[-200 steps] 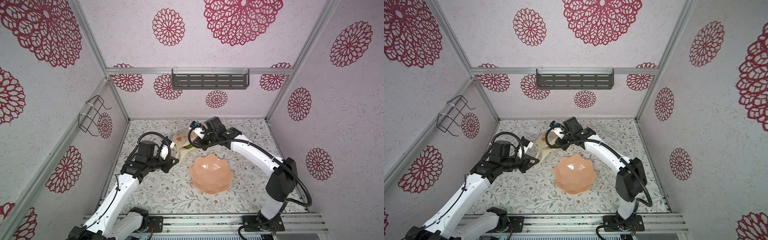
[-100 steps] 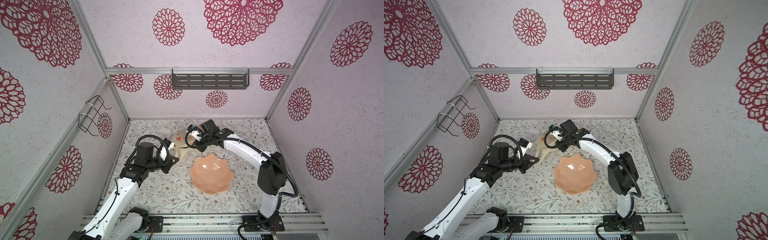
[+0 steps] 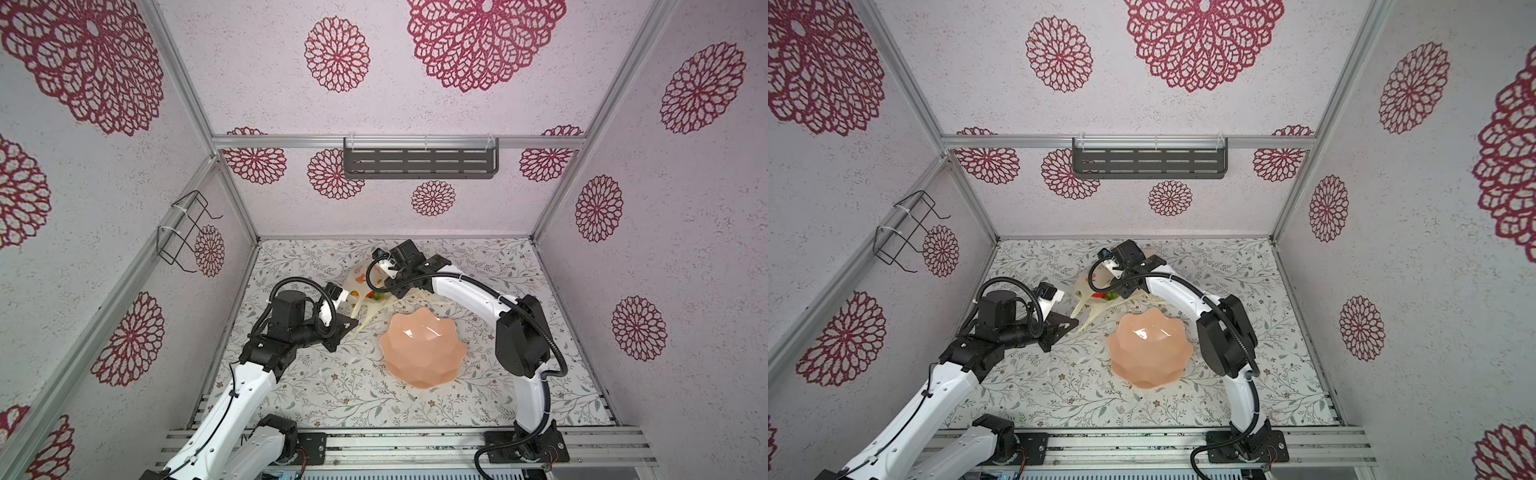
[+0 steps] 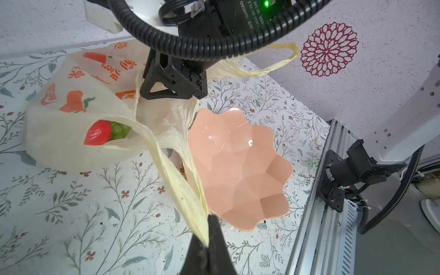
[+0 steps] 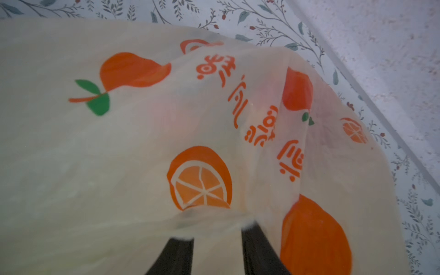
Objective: Take fruits out of the plastic bag
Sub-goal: Adjust the plastic bag at the center of the board.
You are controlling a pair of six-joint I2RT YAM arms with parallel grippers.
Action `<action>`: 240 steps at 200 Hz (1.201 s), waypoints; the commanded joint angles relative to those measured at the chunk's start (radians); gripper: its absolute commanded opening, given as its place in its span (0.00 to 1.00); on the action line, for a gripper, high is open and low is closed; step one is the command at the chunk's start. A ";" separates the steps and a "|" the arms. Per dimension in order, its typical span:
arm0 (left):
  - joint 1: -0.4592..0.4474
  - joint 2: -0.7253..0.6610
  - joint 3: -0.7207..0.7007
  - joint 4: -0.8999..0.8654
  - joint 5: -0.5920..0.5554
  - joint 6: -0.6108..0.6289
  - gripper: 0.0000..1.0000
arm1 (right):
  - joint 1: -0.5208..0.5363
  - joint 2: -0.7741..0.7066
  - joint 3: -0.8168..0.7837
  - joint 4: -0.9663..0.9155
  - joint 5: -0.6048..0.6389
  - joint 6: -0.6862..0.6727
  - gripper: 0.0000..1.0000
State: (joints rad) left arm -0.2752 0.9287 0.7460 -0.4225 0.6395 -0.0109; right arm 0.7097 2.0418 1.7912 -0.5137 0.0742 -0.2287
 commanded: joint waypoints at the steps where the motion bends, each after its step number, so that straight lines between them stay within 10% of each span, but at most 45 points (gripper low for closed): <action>1: -0.005 -0.014 -0.008 0.031 0.017 0.023 0.00 | 0.002 -0.006 0.035 0.109 0.104 0.045 0.42; 84: -0.004 -0.013 -0.017 0.021 -0.001 0.032 0.00 | 0.002 -0.028 0.078 0.326 0.259 0.105 0.44; 240: 0.002 -0.008 -0.014 0.016 -0.018 0.044 0.00 | 0.031 -0.340 -0.087 0.048 -0.152 0.084 0.40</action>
State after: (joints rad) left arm -0.2752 0.9287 0.7376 -0.4137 0.6155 0.0128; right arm 0.7246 1.7741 1.7580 -0.4244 -0.0174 -0.1131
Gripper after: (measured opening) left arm 0.044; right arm 0.446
